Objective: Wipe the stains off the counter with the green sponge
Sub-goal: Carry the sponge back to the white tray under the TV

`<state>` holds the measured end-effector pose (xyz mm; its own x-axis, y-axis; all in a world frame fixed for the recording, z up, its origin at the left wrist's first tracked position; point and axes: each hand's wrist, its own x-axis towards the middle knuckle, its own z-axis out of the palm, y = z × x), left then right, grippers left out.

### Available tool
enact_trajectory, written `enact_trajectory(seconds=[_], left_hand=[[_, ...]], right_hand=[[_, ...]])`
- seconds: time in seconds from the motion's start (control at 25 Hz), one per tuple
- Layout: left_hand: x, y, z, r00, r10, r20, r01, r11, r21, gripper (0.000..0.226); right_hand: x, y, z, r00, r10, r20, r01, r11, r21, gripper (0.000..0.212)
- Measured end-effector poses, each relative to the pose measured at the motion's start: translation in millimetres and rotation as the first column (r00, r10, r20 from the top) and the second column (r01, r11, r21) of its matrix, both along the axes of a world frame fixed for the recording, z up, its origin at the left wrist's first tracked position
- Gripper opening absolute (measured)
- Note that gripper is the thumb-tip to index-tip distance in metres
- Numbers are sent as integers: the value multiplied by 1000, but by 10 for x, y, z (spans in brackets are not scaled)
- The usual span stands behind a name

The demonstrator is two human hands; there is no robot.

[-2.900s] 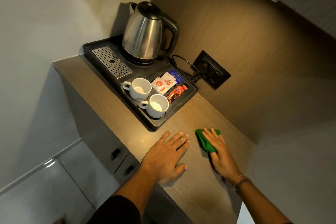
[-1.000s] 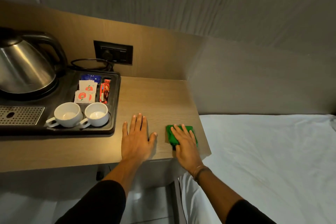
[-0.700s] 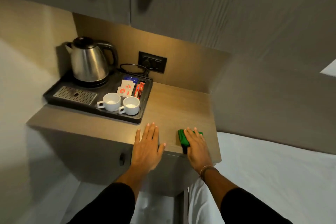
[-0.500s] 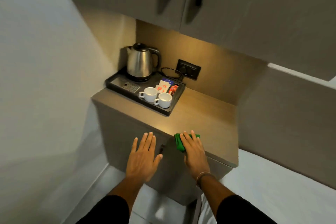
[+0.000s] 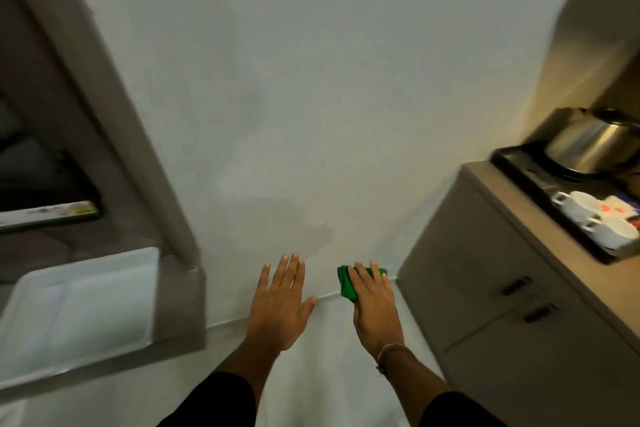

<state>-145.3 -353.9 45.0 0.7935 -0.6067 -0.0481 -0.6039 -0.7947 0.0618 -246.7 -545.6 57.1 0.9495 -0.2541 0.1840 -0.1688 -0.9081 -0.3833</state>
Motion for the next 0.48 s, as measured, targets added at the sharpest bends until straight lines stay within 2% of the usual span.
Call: enact_trajectory(seconds=[0.04,0.2,0.32,0.48], left_hand=[[123,577,-54,996,91,5,-91,996,0,82],[132,749,16,991,107,-86,-108,994,0,81],[513,1983,-106,959,282,-35,-278,957,85,82],[939,3128,-280,930,364,-38,-359,927,110,82]], right_hand=[[305,532,-70,996,88,-12,-88,996,17,71],[447,795,-222,998,42,-53,-43,999,-15,76],[1011,2032,-267,968,232,-92,-230,973,31,77],[1648,3194,-394,942,319,-110,-313,947,65,75]])
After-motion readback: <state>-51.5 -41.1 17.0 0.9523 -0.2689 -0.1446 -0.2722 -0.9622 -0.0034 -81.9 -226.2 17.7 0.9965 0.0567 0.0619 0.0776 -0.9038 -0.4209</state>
